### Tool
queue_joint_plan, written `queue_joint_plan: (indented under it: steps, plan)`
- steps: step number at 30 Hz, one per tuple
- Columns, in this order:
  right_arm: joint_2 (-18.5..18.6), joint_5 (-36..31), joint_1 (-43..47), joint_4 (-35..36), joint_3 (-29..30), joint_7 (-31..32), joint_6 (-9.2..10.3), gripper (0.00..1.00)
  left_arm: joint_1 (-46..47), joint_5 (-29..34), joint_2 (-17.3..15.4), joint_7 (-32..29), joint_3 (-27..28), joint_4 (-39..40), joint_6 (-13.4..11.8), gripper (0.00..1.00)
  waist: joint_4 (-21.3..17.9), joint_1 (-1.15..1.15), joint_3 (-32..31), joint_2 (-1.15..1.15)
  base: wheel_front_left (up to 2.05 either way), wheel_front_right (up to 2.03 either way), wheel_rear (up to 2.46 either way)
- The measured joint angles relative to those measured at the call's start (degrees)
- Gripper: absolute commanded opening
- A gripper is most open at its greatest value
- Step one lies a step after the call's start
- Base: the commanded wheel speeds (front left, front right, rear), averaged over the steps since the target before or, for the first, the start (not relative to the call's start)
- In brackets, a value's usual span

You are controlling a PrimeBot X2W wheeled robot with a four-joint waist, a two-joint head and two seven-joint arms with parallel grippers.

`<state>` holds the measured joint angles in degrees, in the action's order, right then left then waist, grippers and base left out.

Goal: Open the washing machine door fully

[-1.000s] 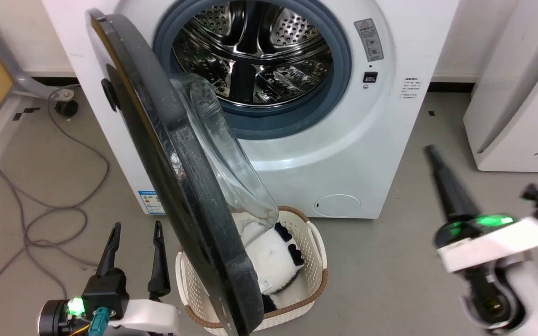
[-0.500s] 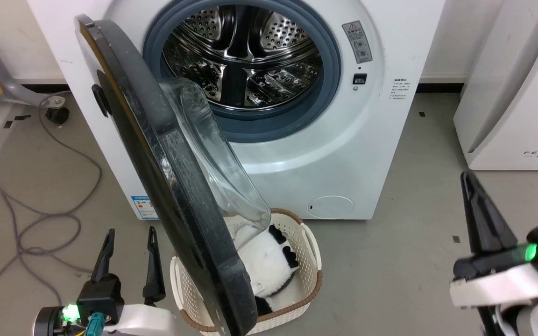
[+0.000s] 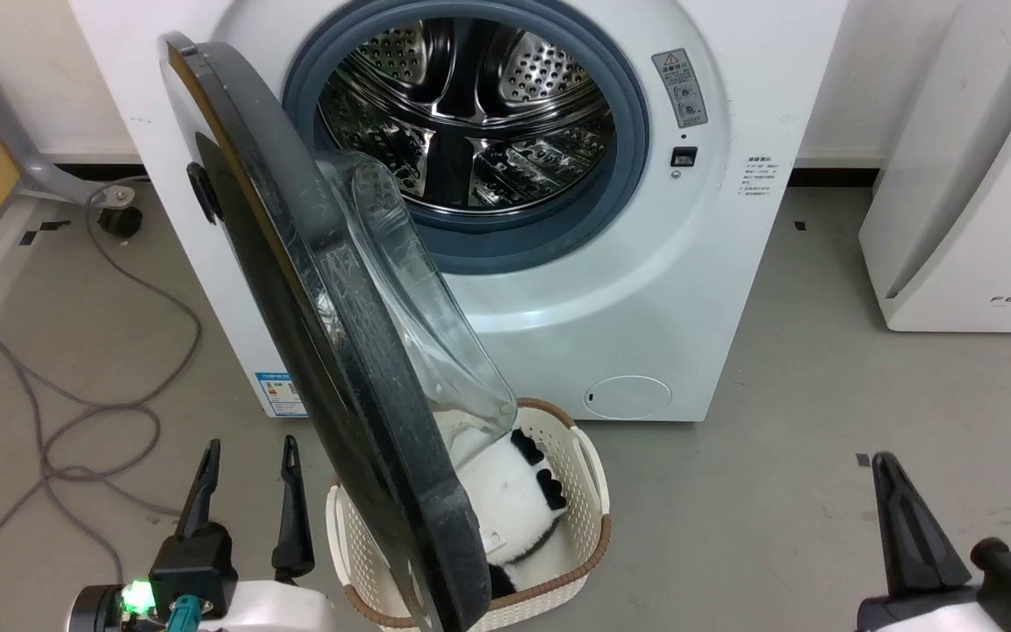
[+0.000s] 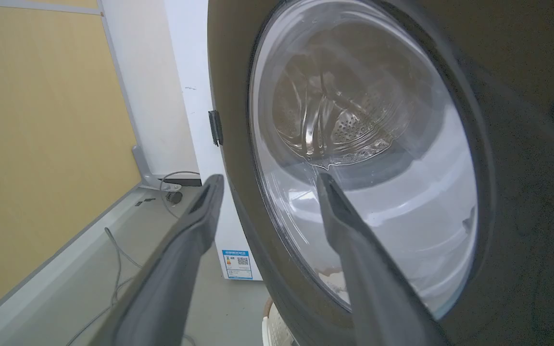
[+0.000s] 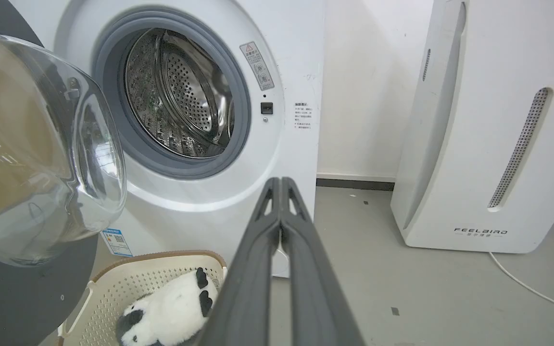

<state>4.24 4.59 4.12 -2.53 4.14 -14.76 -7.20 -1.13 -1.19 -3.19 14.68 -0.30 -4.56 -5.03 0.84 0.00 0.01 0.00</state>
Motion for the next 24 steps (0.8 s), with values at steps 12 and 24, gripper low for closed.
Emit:
queue_joint_plan:
  steps: [12, 24]
  plan:
    - [-0.93, -1.98, 1.23, -0.77, 1.62, 0.01, 0.0, 1.0, -0.03, -0.12, 0.1, 0.0, 0.23, -0.29, -0.02, 0.44, 0.12, 0.0, -0.06, 0.0, 0.0, 0.0, 0.0]
    - [-1.02, -1.93, 1.48, -0.58, 1.86, 0.01, 0.0, 1.0, 0.29, -1.23, 0.05, 0.0, 2.24, 3.07, 0.18, 0.0, 1.12, 0.0, -0.3, 0.0, 0.0, 0.0, 0.0]
